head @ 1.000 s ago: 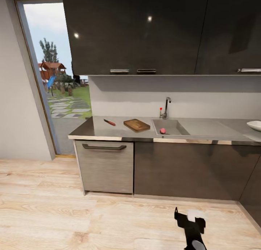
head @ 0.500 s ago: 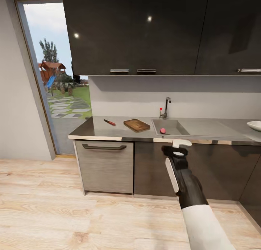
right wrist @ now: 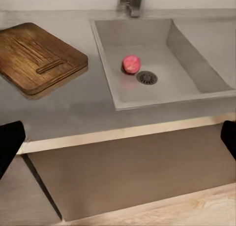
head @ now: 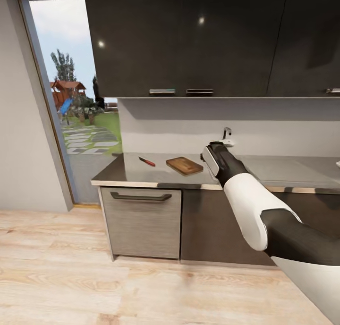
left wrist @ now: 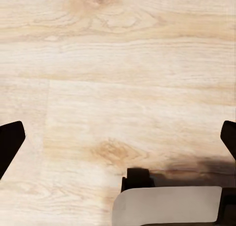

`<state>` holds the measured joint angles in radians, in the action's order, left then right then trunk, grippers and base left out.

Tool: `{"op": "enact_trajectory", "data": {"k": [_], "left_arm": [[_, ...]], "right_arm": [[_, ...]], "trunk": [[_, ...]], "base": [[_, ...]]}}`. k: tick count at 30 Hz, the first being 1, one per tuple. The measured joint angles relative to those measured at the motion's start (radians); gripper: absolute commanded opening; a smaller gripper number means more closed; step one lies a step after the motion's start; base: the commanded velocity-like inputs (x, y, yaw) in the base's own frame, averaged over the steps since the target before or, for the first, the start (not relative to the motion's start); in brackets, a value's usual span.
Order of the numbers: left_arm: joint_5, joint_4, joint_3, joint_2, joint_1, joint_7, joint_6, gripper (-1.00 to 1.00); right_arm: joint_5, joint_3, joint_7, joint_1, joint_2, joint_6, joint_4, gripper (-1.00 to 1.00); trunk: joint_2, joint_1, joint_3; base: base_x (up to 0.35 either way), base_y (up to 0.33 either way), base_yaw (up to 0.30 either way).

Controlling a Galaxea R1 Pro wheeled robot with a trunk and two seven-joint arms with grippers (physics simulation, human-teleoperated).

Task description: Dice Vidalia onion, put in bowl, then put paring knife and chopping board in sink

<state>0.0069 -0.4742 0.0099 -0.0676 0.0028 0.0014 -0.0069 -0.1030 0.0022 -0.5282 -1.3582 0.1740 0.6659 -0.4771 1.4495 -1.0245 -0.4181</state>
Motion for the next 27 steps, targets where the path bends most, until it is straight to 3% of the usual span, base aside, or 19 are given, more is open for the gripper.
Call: {"op": "enact_trajectory", "data": {"k": [6, 14, 21, 27], "left_arm": [[0.000, 0.001, 0.000, 0.000, 0.000, 0.000, 0.000, 1.00], [0.000, 0.002, 0.000, 0.000, 0.000, 0.000, 0.000, 1.00], [0.000, 0.004, 0.000, 0.000, 0.000, 0.000, 0.000, 1.00], [0.000, 0.005, 0.000, -0.001, 0.000, 0.000, 0.000, 1.00]], "right_arm": [[-0.081, 0.000, 0.001, -0.004, 0.000, -0.003, 0.025, 1.00], [-0.090, 0.000, -0.002, -0.003, -0.010, -0.019, 0.048, 1.00], [-0.093, 0.000, -0.003, -0.003, -0.039, -0.095, 0.118, 1.00], [-0.095, 0.000, -0.004, -0.002, -0.044, -0.111, 0.143, 1.00]], "trunk": [[0.000, 0.000, 0.000], [0.000, 0.000, 0.000], [0.000, 0.000, 0.000], [0.000, 0.000, 0.000]], "base": [[0.240, 0.198, 0.000], [0.270, 0.161, 0.000], [0.314, 0.023, 0.000], [0.324, 0.004, 0.000]]}}
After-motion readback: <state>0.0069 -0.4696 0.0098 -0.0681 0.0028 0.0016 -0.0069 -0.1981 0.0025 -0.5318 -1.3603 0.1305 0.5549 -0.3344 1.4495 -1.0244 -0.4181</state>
